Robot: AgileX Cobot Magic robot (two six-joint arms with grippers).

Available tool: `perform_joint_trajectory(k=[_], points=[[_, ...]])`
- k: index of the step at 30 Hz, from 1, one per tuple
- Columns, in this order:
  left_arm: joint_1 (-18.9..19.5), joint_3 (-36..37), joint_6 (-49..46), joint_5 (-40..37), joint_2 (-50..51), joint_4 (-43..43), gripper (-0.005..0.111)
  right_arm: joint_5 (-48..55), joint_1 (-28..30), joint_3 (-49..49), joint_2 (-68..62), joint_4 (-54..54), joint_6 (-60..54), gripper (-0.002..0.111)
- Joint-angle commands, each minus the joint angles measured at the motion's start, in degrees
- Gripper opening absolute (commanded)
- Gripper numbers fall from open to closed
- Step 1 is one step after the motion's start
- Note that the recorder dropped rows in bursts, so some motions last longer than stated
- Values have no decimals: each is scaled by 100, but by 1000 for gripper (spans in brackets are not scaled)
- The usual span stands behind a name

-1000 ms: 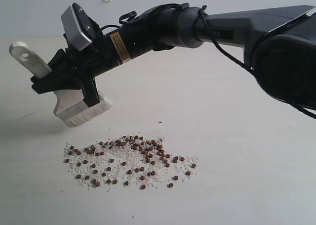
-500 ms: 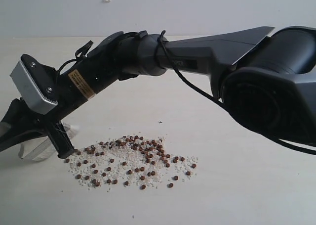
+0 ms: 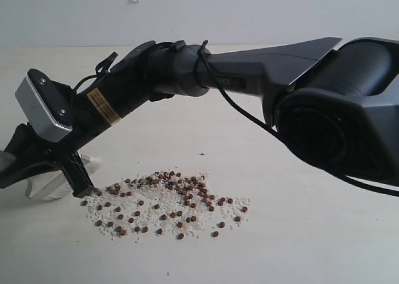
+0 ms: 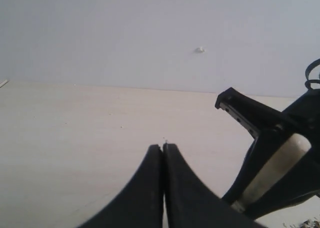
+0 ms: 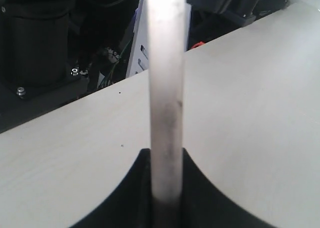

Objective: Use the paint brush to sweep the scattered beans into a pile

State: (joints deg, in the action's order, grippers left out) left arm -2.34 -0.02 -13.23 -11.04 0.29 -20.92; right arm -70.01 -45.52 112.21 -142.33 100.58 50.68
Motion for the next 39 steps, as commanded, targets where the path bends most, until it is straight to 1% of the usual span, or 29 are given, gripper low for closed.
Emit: perform_joint_trajectory(k=[1,5,11,12,19,24,26,28,29,31,34,35,39], points=[[-42,2,-7,0,-29,-44,0,5,33,101,-48,-63,-204,0],[-42,2,-7,0,-29,-44,0,19,33,101,-438,-63,-179,0],[-42,2,-7,0,-29,-44,0,5,167,101,-394,-63,1756,0],[-42,2,-7,0,-29,-44,0,5,224,101,-370,-63,1861,0],[-42,2,-7,0,-29,-44,0,5,604,101,-125,-78,2033,0],[-42,2,-7,0,-29,-44,0,5,657,101,166,-779,2035,0],[-42,2,-7,0,-29,-44,0,5,657,101,341,-822,2061,0],[-42,2,-7,0,-29,-44,0,5,657,101,574,-724,2461,0],[-42,2,-7,0,-29,-44,0,123,657,101,702,-695,2773,0],[-42,2,-7,0,-29,-44,0,766,657,101,940,-544,3372,0],[-42,2,-7,0,-29,-44,0,2081,634,101,1347,-63,4421,0],[-42,2,-7,0,-29,-44,0,2534,621,62,1475,-63,4845,0],[-42,2,-7,0,-29,-44,0,3765,621,-236,1962,-63,6154,0]])
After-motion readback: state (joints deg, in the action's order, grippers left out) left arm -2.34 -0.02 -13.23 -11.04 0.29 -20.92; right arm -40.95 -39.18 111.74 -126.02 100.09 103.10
